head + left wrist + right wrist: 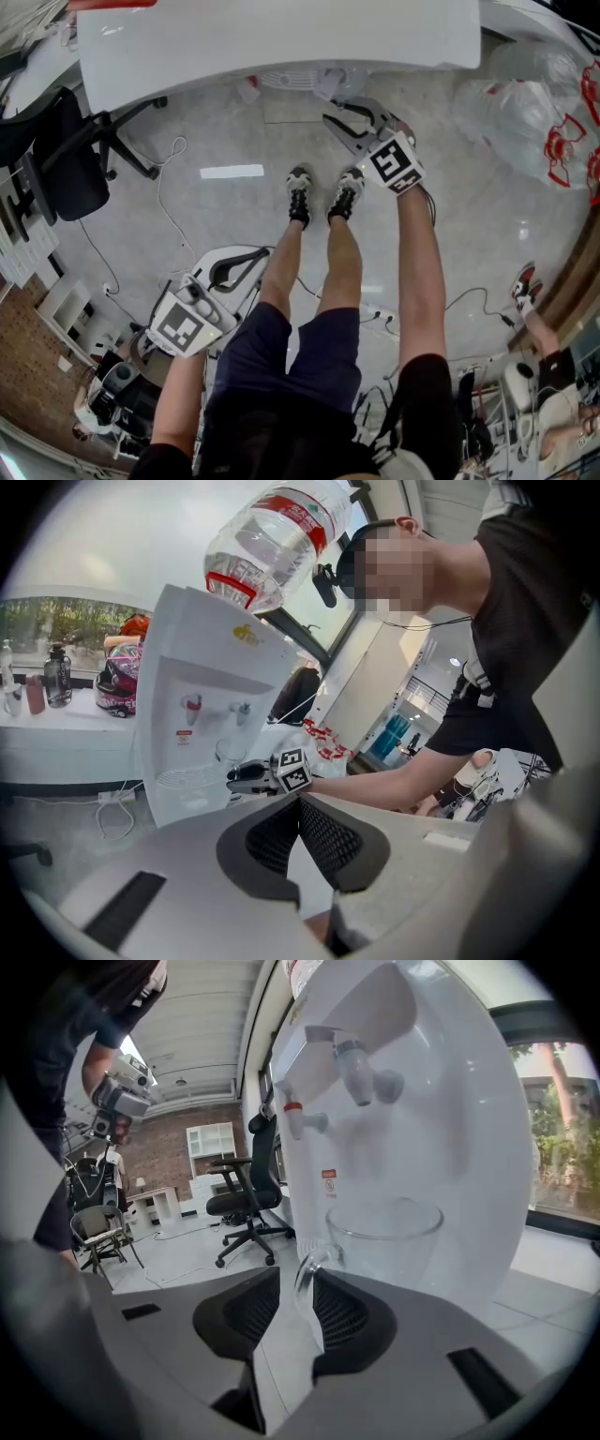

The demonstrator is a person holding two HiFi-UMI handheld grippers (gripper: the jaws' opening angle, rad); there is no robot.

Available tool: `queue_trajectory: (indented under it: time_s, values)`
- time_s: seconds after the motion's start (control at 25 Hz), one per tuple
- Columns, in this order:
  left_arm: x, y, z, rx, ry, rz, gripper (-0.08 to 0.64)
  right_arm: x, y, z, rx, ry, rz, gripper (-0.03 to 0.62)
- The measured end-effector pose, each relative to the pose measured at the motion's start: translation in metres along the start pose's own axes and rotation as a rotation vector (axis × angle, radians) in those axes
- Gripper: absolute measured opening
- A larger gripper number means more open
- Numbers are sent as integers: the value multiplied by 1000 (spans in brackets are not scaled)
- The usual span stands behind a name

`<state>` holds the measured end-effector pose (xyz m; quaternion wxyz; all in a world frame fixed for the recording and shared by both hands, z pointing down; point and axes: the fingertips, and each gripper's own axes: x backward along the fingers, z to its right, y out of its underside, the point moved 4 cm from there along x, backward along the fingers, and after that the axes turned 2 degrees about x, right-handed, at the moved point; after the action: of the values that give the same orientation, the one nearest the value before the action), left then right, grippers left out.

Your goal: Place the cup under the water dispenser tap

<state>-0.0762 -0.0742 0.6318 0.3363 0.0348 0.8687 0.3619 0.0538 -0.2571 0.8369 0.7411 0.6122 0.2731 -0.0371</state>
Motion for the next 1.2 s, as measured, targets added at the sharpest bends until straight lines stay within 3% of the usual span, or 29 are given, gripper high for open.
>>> queue_trajectory:
  time_s: [0.64, 0.84, 1.0, 1.2]
  values:
    - [-18, -24, 23, 24, -54, 41, 0, 29, -3, -2, 65, -71, -65, 123]
    - [-18, -36, 35, 15, -66, 78, 0, 58, -18, -2, -23, 15, -26, 103]
    - [-14, -48, 57, 13, -71, 101, 0, 96, -28, -17, -132, 135, -8, 25]
    - [4, -59, 76, 18, -83, 130, 0, 132, -51, -45, -209, 215, -9, -3]
